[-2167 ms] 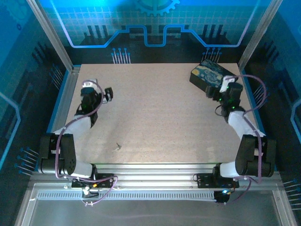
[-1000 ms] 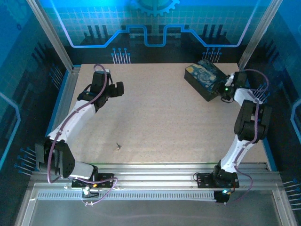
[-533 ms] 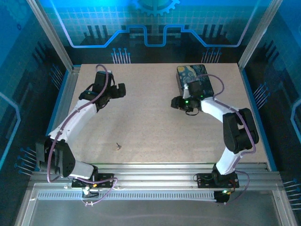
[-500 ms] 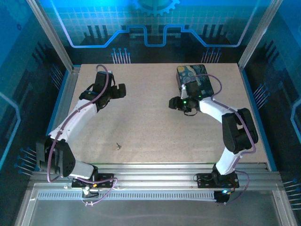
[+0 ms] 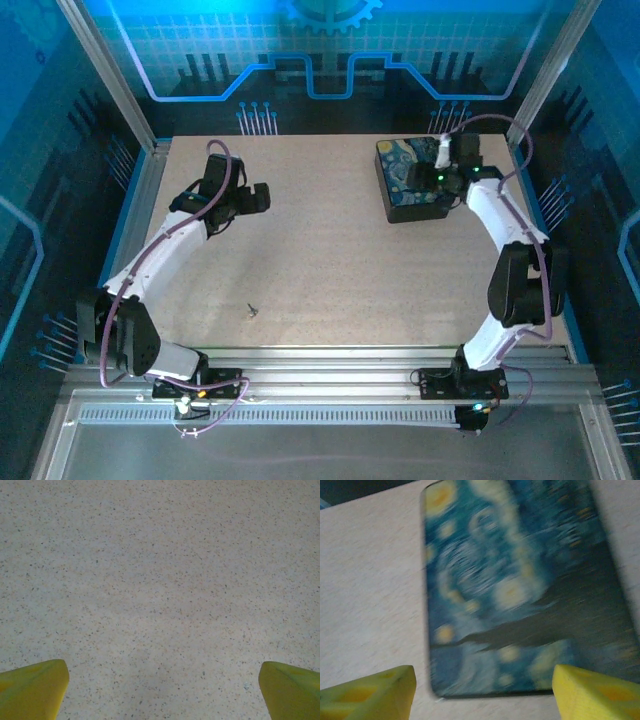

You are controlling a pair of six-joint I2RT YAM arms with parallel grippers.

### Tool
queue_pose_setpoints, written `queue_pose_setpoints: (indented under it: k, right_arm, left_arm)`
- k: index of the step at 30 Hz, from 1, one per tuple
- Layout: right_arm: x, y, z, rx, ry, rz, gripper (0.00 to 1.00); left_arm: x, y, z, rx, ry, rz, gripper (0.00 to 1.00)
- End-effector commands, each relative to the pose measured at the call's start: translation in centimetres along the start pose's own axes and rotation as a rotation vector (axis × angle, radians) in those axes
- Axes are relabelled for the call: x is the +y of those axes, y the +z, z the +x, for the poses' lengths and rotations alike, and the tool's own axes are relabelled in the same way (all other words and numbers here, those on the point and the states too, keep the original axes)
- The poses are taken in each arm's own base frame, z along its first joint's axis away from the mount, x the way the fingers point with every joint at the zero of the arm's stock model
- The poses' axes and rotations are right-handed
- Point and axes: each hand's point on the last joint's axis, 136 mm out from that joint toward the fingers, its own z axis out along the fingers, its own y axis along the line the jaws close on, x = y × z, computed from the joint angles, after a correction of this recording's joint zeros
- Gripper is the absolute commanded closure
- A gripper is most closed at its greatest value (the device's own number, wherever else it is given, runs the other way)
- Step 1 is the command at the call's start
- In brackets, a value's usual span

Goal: Unlock the padlock with the key

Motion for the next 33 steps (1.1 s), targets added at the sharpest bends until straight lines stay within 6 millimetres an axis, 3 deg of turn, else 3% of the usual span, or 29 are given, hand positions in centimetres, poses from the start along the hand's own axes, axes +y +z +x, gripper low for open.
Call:
queue_pose_setpoints:
  k: [1, 8, 12, 16, 23, 33]
  right_arm:
    - [-3.7, 1.5, -0.7, 0.042, -0.062, 0.084, 0.26]
    - [-7.4, 5.4, -2.0, 0.069, -0.007, 0.058, 0.27]
    - [-9.1, 7.5, -1.3, 0.103, 0.022, 0.053, 0.27]
    - [-9.4, 9.1, 0.4, 0.153, 0.048, 0.003, 0.28]
    - [-6.0, 9.8, 3.1, 0.200, 0.081, -0.171, 0.38]
    - [1.0, 7.1, 5.7, 0.186, 0.102, -0.324, 0.45]
  left_arm:
    - [-0.7, -1.0, 0.7, 0.019, -0.018, 0.034, 0.01]
    - [-1.3, -1.0, 1.4, 0.034, -0.024, 0.046, 0.01]
    - [-1.4, -1.1, 1.7, 0.039, -0.013, 0.047, 0.01]
    - [-1.5, -1.1, 1.6, 0.038, -0.011, 0.046, 0.02]
    - [-1.6, -1.3, 1.4, 0.023, -0.011, 0.048, 0.01]
    - [-1.7, -1.1, 1.9, 0.027, -0.016, 0.053, 0.01]
